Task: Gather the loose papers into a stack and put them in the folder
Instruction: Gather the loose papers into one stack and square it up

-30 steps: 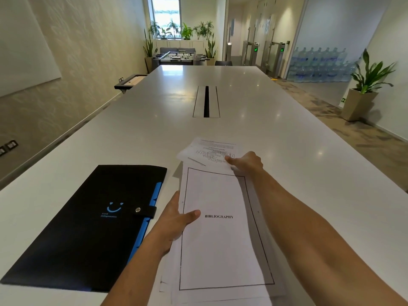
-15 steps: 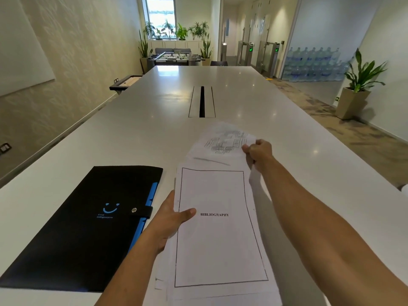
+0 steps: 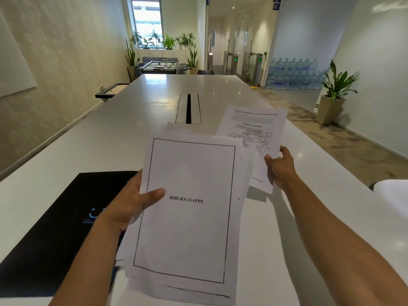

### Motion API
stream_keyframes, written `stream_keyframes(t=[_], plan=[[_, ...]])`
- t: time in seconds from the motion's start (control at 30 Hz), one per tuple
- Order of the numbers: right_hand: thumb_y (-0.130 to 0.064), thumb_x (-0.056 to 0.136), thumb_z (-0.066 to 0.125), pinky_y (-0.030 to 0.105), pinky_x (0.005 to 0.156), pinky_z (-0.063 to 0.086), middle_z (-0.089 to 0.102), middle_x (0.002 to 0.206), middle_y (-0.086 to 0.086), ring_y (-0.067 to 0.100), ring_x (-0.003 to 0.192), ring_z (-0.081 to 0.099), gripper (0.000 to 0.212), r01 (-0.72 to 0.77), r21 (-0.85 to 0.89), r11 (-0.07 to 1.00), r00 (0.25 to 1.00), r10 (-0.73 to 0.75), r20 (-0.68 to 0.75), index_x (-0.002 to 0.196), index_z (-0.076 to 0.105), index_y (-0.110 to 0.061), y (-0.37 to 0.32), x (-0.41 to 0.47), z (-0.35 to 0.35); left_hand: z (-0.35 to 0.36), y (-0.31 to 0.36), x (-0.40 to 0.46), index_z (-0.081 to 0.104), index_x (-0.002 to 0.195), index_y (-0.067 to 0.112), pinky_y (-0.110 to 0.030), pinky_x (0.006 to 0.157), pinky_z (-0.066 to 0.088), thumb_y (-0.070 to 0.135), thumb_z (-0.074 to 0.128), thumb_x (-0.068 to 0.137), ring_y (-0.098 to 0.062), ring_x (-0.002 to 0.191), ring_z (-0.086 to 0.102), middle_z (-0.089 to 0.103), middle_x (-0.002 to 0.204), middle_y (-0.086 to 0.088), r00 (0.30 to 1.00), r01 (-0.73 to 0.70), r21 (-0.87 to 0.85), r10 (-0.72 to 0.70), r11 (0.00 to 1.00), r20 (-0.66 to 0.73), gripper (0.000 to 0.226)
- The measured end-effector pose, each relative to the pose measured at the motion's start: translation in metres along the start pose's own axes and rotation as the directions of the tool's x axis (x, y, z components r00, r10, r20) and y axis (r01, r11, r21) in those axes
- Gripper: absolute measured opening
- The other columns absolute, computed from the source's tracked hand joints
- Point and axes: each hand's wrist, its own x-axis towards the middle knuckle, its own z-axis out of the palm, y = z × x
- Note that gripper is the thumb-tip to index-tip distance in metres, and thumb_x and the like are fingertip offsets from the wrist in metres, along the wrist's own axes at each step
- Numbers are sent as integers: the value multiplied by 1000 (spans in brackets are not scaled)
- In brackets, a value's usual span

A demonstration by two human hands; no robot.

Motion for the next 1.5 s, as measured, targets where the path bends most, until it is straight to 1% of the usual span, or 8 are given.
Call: stream_keyframes(t=[0.17, 0.43, 0.7, 0.9, 1.03, 1.17, 1.37, 1.5], plan=[[3, 92, 57, 29, 70, 58, 64, 116, 15, 26, 93, 66, 42, 36, -33, 999, 990, -31, 140, 131, 45, -8, 19, -29, 7, 16, 13, 12, 56, 124, 25, -20, 80, 55, 8, 71, 79, -10, 107, 67, 73, 112, 8, 997, -37, -61, 33, 997, -66, 50], [6, 94, 52, 34, 82, 59, 69, 109, 18, 30, 94, 69, 32, -108, 119, 987, 882, 40, 470, 122, 56, -8, 28, -72, 20, 39, -4, 43, 59, 119, 19, -39, 98, 49, 1, 70, 84, -18, 107, 65, 68, 117, -3, 971, -14, -141, -19, 990, -237, 41], [-3, 96, 50, 38, 68, 60, 72, 101, 15, 29, 80, 68, 31, -52, -16, 999, 876, 53, 479, 120, 61, -18, 26, -101, 15, 44, -31, 38, 57, 126, 17, -46, 100, 48, 8, 72, 84, -23, 113, 63, 66, 122, -6, 935, 28, -127, -71, 991, -347, 45], [-52, 100, 28, 33, 90, 48, 64, 111, 1, 14, 92, 58, 47, 14, -243, 970, 904, 92, 418, 111, 59, -18, 34, -108, 18, 55, -30, 32, 34, 145, 9, -35, 109, 36, 1, 63, 89, -16, 120, 50, 47, 137, -2, 946, 82, -125, -117, 989, -301, 63], [-58, 95, 37, 26, 50, 27, 46, 64, -7, 7, 47, 29, 39, 72, -307, 949, 899, 72, 432, 82, 41, -21, 31, -106, 21, 55, -33, 33, 47, 131, 8, -38, 106, 42, 0, 66, 87, -21, 117, 56, 55, 134, -10, 942, 85, -22, -88, 996, -323, 48], [-19, 94, 60, 17, 59, 50, 70, 98, -5, 11, 78, 67, 31, 206, -261, 943, 872, -56, 486, 124, 56, -16, 21, -102, 22, 59, -28, 32, 35, 144, 15, -43, 110, 38, 7, 70, 86, -22, 130, 47, 49, 141, -5, 920, 15, 100, 26, 995, -391, 68], [-11, 94, 59, 31, 84, 56, 68, 117, 2, 18, 104, 67, 34, 380, -73, 922, 849, -317, 423, 127, 55, -16, -22, -103, 21, 61, 19, 28, 30, 146, 22, -42, 111, 39, 13, 72, 85, -13, 130, 48, 48, 142, 2, 876, -284, 245, 355, 927, -326, 74], [-15, 92, 62, 37, 89, 56, 65, 121, 4, 20, 108, 65, 37, 469, -8, 883, 816, -430, 386, 127, 53, -20, -38, -109, 18, 67, 47, 26, 30, 142, 27, -25, 101, 45, 12, 70, 86, -1, 122, 51, 50, 134, 11, 827, -403, 269, 474, 875, -302, 71]])
